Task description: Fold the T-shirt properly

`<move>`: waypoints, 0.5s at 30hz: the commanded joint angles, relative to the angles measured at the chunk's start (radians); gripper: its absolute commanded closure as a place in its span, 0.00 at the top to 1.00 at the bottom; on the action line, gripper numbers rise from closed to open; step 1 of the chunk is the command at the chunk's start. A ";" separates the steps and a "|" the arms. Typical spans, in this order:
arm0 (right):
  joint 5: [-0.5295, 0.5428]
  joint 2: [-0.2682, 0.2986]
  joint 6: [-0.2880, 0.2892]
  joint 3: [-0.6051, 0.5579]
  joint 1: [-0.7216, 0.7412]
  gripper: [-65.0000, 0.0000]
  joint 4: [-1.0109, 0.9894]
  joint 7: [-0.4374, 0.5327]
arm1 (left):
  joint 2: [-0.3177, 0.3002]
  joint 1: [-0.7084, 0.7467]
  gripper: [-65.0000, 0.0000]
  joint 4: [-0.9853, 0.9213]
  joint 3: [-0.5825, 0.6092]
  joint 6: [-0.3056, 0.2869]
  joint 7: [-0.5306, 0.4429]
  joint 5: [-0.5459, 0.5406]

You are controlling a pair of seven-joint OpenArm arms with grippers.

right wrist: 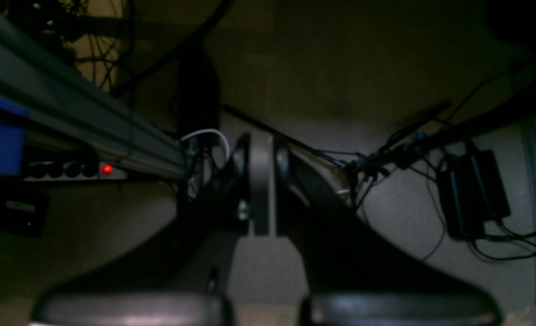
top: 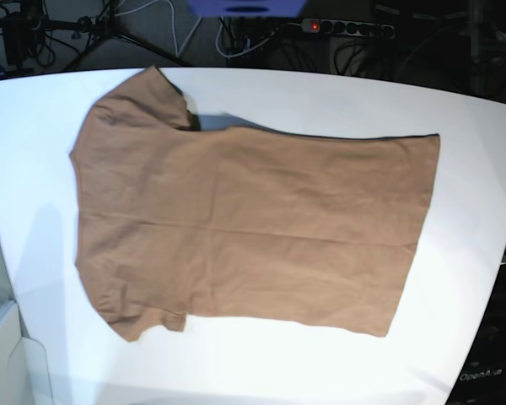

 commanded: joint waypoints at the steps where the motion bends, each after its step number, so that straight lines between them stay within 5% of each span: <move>1: 0.003 0.002 0.002 -0.001 -0.018 0.00 -0.002 0.034 | -0.006 0.042 0.02 0.021 -0.016 0.002 -0.027 -0.014; 11: 0.003 0.014 0.000 0.007 -0.230 0.00 0.423 0.029 | -0.006 0.286 0.02 0.554 -0.085 0.002 -0.015 -0.039; 15: 0.003 0.014 0.000 0.008 -0.321 0.00 0.584 0.029 | -0.006 0.400 0.02 0.808 -0.085 0.003 0.080 -0.040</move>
